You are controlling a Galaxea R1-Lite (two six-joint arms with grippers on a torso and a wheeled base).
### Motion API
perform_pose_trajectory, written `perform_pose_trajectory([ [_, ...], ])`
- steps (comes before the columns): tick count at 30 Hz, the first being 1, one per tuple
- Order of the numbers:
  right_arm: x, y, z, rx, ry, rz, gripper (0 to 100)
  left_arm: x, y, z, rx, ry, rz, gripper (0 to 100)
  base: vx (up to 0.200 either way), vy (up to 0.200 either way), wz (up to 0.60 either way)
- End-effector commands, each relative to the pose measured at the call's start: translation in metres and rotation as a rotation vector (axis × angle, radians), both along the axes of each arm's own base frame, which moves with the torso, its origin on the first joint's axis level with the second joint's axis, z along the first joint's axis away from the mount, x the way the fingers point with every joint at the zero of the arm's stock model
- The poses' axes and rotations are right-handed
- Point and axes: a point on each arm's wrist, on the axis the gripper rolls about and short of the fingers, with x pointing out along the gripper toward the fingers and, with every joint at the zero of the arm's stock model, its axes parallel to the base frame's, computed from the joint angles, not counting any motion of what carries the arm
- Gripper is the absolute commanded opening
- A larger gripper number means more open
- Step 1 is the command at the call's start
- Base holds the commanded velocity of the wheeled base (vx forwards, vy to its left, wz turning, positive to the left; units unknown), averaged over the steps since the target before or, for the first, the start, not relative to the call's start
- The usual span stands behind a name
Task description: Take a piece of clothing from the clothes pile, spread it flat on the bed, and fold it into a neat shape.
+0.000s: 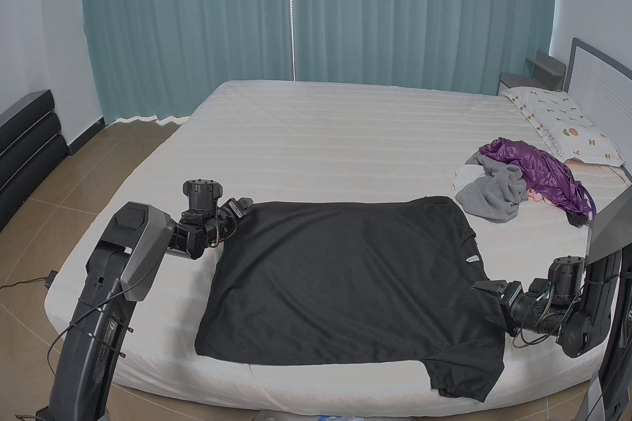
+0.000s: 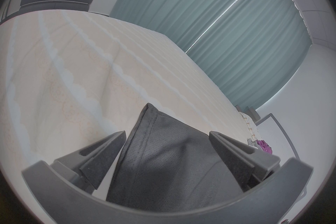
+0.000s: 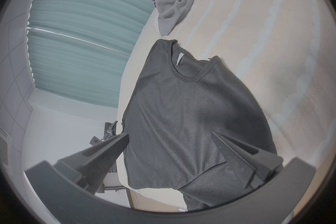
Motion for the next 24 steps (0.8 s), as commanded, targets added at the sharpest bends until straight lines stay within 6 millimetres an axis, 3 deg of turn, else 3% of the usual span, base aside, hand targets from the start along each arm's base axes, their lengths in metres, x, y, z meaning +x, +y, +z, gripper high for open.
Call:
perform_pose_trajectory([
  [1,0.0009,0.0000,0.0009,0.000,-0.014,0.000,100,0.0000,0.0012,-0.0017,0.001,0.003,0.003,100,0.000,0.000,0.00],
  [14,0.0009,0.0000,0.0009,0.001,-0.013,-0.001,100,-0.0010,0.0014,-0.0044,0.018,0.022,0.003,100,0.000,0.000,0.00],
  [15,0.0009,0.0000,0.0009,0.001,-0.013,-0.001,100,-0.0010,0.0014,-0.0044,0.016,0.022,0.004,0,0.000,0.000,0.00],
  [24,0.0009,0.0000,0.0009,0.001,-0.013,-0.001,100,0.0000,0.0040,-0.0024,0.016,0.009,0.013,0,0.000,0.000,0.00],
])
